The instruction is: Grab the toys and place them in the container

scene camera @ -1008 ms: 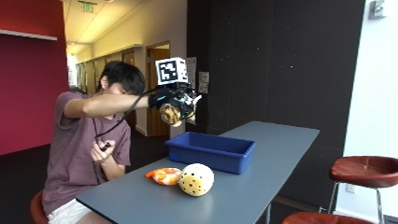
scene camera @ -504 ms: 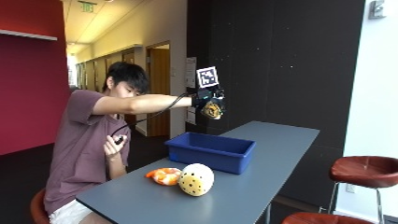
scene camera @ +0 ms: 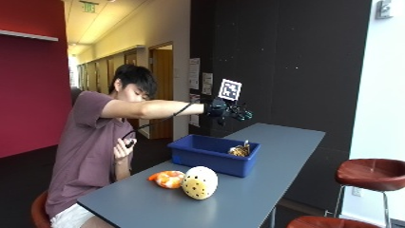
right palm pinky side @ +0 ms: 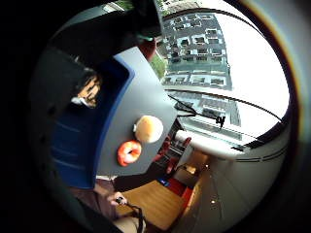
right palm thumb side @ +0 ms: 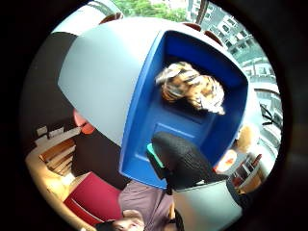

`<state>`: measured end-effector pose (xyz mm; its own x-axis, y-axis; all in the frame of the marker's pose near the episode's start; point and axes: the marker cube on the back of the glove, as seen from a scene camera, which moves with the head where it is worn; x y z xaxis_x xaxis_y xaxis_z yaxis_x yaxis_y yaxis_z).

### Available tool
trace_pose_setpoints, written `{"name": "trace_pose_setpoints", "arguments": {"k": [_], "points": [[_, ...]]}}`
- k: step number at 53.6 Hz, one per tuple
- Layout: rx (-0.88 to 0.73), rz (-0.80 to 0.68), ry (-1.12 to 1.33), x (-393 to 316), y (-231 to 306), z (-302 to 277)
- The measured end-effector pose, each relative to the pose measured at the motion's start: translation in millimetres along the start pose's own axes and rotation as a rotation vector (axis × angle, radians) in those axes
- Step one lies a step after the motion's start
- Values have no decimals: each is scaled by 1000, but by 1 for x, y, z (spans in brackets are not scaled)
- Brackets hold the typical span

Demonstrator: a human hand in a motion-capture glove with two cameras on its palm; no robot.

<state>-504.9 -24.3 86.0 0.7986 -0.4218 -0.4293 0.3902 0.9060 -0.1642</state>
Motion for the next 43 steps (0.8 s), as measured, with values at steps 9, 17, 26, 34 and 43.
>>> {"name": "trace_pose_setpoints", "arguments": {"k": [9,17,26,34,43], "points": [[26,1,-177,28,24,-23],[-14,98,-94,116,55,-10],[-85,206,-53,204,77,43],[-179,136,-103,256,87,127],[-348,333,-208,281,74,240]]}}
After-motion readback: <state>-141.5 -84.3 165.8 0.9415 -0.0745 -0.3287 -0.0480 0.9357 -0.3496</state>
